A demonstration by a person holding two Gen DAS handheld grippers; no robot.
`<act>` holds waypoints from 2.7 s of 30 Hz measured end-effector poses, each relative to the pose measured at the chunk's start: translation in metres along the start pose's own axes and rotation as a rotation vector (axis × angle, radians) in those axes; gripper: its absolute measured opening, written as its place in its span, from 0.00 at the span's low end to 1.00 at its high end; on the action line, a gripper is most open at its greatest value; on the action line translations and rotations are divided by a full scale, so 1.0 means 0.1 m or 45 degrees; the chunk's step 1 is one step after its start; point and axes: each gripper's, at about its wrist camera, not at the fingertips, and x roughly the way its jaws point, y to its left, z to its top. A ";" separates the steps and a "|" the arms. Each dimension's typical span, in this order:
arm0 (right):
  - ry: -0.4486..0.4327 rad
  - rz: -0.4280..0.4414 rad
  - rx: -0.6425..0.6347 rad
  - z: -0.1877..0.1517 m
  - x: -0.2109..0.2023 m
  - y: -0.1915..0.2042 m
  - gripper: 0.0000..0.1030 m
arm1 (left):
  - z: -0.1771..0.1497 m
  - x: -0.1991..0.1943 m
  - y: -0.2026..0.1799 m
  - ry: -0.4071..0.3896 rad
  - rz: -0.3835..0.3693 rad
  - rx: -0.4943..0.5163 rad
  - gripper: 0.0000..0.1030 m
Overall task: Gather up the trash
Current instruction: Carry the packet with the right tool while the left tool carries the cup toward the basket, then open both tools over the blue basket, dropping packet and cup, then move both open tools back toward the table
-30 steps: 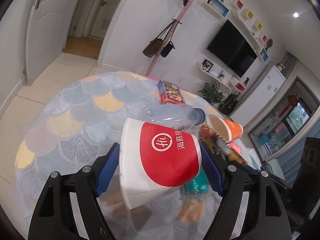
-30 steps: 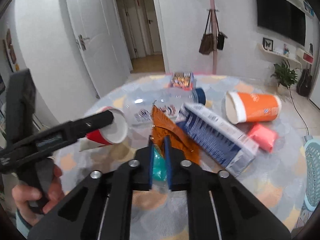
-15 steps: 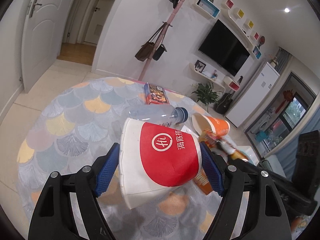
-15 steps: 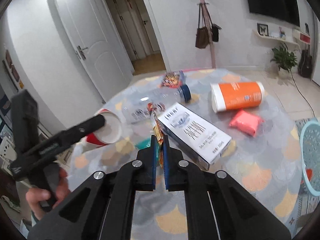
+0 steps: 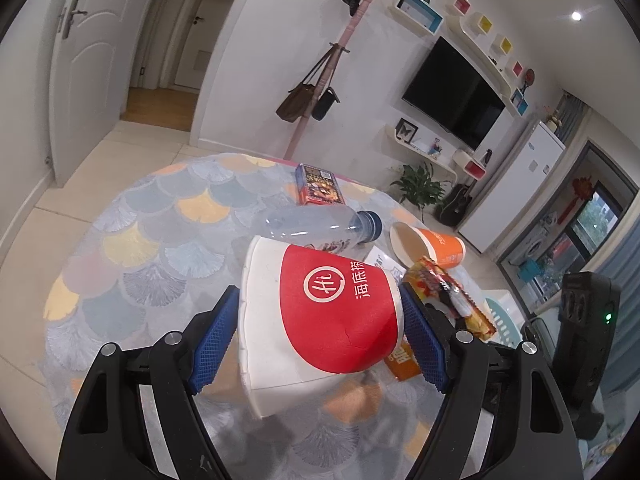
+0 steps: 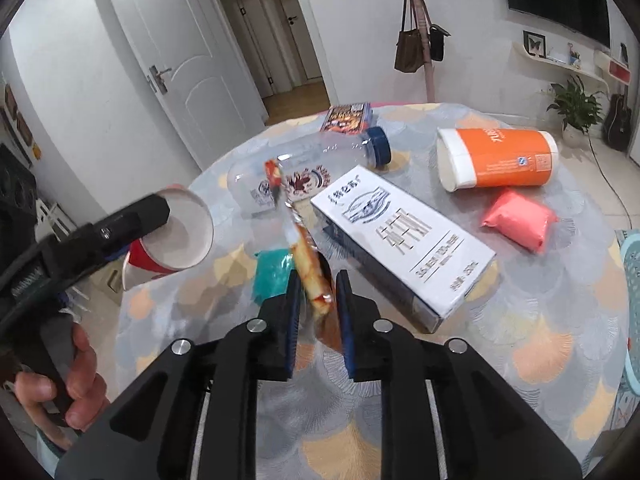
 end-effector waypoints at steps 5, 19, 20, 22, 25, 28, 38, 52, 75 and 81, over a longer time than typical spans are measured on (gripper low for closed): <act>-0.047 -0.075 -0.035 -0.03 -0.13 0.03 0.08 | 0.01 -0.01 -0.10 0.002 0.004 0.030 0.74; -0.327 -0.173 0.091 0.03 -1.26 -0.69 0.04 | 0.10 0.15 -1.14 -0.003 -0.140 0.239 0.74; -0.343 -0.188 0.108 0.02 -1.34 -0.78 0.04 | 0.10 0.20 -1.25 0.008 -0.163 0.253 0.74; -0.375 -0.225 0.139 0.01 -1.47 -0.94 0.04 | 0.09 0.29 -1.42 0.022 -0.185 0.279 0.74; -0.416 -0.269 0.197 -0.04 -1.66 -1.22 0.04 | 0.06 0.45 -1.72 0.047 -0.224 0.328 0.74; -0.445 -0.321 0.261 -0.11 -1.81 -1.53 0.04 | -0.01 0.65 -2.06 0.082 -0.266 0.379 0.74; -0.472 -0.571 0.463 -0.38 -2.13 -2.52 0.04 | -0.23 1.37 -3.01 0.199 -0.353 0.523 0.74; -0.401 -0.780 0.712 -0.86 -1.80 -3.65 0.04 | -0.76 2.46 -3.73 0.452 -0.452 0.556 0.74; -0.376 -0.715 0.781 -0.99 -1.82 -3.64 0.49 | -0.77 2.28 -3.67 0.433 -0.459 0.532 0.86; -0.432 -0.663 0.683 -0.79 -1.91 -3.21 0.57 | -0.58 1.67 -3.43 0.303 -0.463 0.538 0.86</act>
